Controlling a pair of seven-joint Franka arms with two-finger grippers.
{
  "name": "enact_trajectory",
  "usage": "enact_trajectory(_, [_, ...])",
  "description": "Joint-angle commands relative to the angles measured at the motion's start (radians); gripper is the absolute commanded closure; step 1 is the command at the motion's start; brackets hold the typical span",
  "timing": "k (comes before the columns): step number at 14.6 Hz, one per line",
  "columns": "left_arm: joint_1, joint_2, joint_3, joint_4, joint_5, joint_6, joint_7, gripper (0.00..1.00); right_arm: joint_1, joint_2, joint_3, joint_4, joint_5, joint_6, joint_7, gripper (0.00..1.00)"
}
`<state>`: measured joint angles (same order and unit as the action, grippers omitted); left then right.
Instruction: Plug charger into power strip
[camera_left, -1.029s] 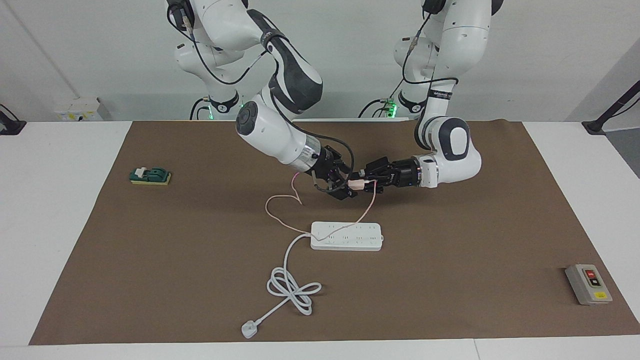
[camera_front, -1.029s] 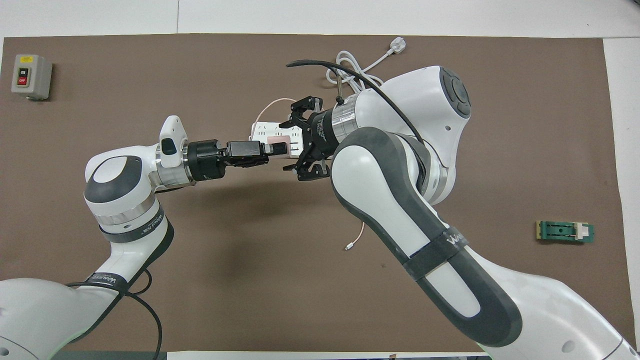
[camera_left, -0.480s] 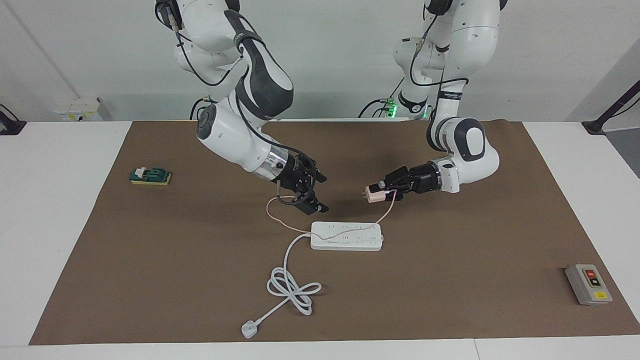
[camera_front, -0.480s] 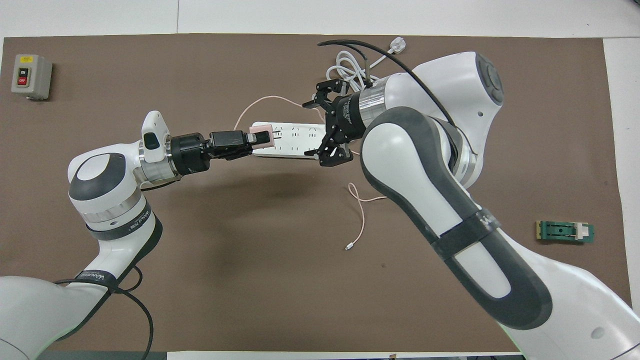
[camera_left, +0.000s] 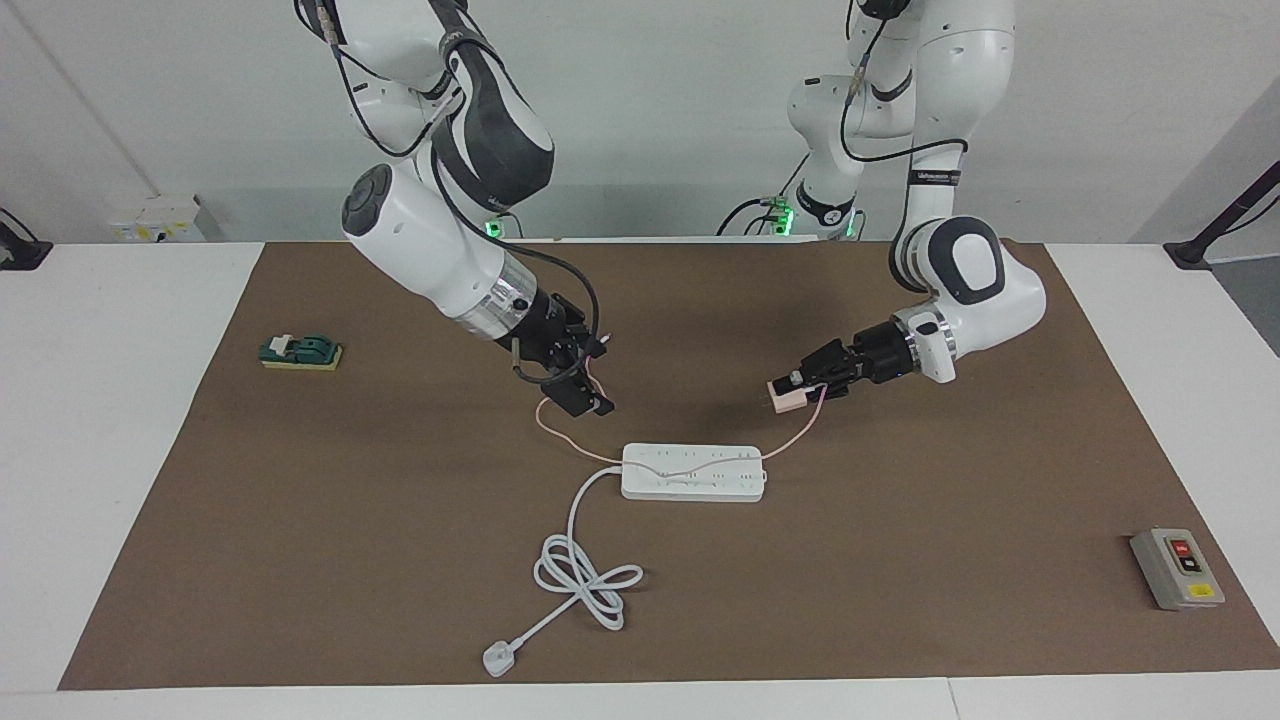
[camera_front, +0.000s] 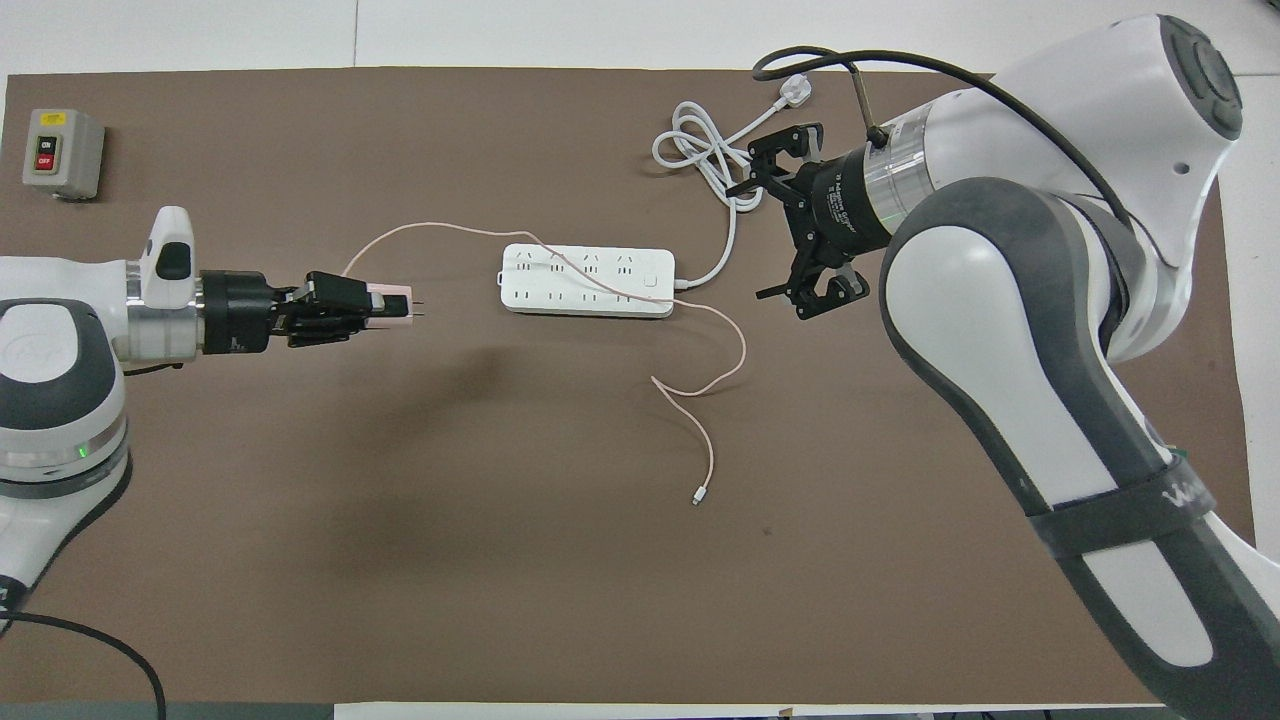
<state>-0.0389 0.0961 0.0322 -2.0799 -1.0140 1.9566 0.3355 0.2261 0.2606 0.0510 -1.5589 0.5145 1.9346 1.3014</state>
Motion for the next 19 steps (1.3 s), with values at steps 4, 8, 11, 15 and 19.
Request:
enact_trajectory(4, [0.116,-0.087,-0.008,0.144,0.485,-0.261,-0.204,1.00,-0.053,-0.076,0.006,-0.023,-0.197,-0.158,-0.446,0.00])
enact_trajectory(8, [0.108,-0.076,-0.011,0.161,0.612,-0.173,-0.308,1.00,-0.139,-0.122,0.006,-0.027,-0.327,-0.244,-0.914,0.00])
enact_trajectory(11, [0.088,-0.085,-0.017,0.196,0.691,-0.177,-0.453,1.00,-0.183,-0.170,0.006,-0.050,-0.408,-0.255,-1.204,0.00])
enact_trajectory(15, [0.001,-0.078,-0.021,0.236,0.871,-0.214,-0.740,1.00,-0.240,-0.254,0.006,-0.069,-0.459,-0.330,-1.403,0.00])
enact_trajectory(19, [-0.009,-0.075,-0.020,0.235,0.859,-0.182,-1.018,1.00,-0.252,-0.345,0.007,-0.084,-0.528,-0.460,-1.427,0.00])
